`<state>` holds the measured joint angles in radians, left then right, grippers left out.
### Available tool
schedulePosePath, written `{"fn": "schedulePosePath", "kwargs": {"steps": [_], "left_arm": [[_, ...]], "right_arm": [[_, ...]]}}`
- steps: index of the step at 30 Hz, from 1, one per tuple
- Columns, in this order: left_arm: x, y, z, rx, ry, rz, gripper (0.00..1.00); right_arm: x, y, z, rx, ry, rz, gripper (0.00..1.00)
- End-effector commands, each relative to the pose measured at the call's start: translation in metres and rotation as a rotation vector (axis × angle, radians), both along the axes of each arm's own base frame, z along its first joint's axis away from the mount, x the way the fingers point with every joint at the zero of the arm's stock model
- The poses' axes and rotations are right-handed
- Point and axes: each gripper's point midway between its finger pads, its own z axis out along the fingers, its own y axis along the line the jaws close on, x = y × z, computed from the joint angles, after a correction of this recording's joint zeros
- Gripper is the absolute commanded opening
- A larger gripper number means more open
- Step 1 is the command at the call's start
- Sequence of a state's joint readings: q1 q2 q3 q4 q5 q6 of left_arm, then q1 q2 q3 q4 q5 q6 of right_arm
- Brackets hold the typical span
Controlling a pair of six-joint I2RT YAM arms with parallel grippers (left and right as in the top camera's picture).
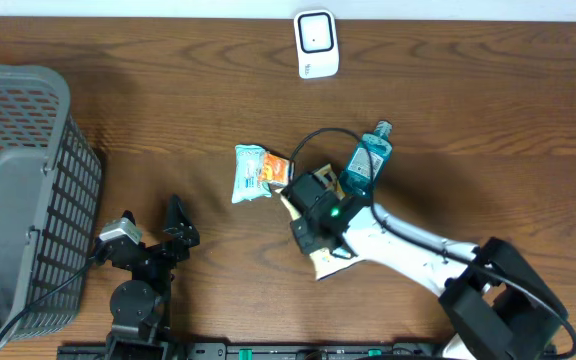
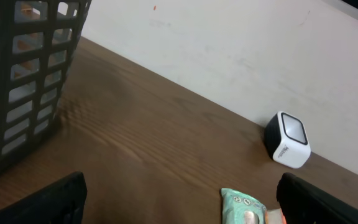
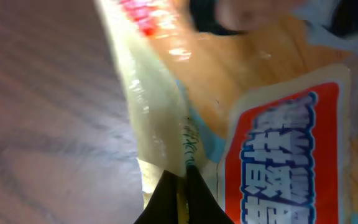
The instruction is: Scan the item barcode
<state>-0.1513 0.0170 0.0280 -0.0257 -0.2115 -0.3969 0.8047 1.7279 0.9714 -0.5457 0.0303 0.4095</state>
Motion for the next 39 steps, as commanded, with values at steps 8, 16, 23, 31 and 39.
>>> {"fn": "schedulePosePath", "kwargs": {"steps": [8, 16, 23, 31, 39], "left_arm": [[-0.001, 0.002, -0.018, 0.001, 0.054, 0.011, 0.98], [-0.001, 0.002, -0.018, 0.0, 0.054, 0.011, 0.98], [-0.001, 0.002, -0.018, 0.0, 0.054, 0.011, 0.98], [-0.001, 0.002, -0.018, 0.0, 0.054, 0.011, 0.98], [-0.001, 0.002, -0.018, 0.0, 0.054, 0.011, 0.98]], "right_arm": [[0.057, -0.039, 0.02, -0.032, -0.043, -0.082, 0.01], [0.05, -0.016, 0.038, 0.003, -0.051, 0.08, 0.82], [0.058, -0.043, 0.021, -0.229, -0.146, 0.131, 0.99], [0.055, -0.062, -0.024, -0.327, -0.057, 0.125, 0.99], [0.028, -0.072, -0.085, -0.358, 0.14, 0.153, 0.16]]}}
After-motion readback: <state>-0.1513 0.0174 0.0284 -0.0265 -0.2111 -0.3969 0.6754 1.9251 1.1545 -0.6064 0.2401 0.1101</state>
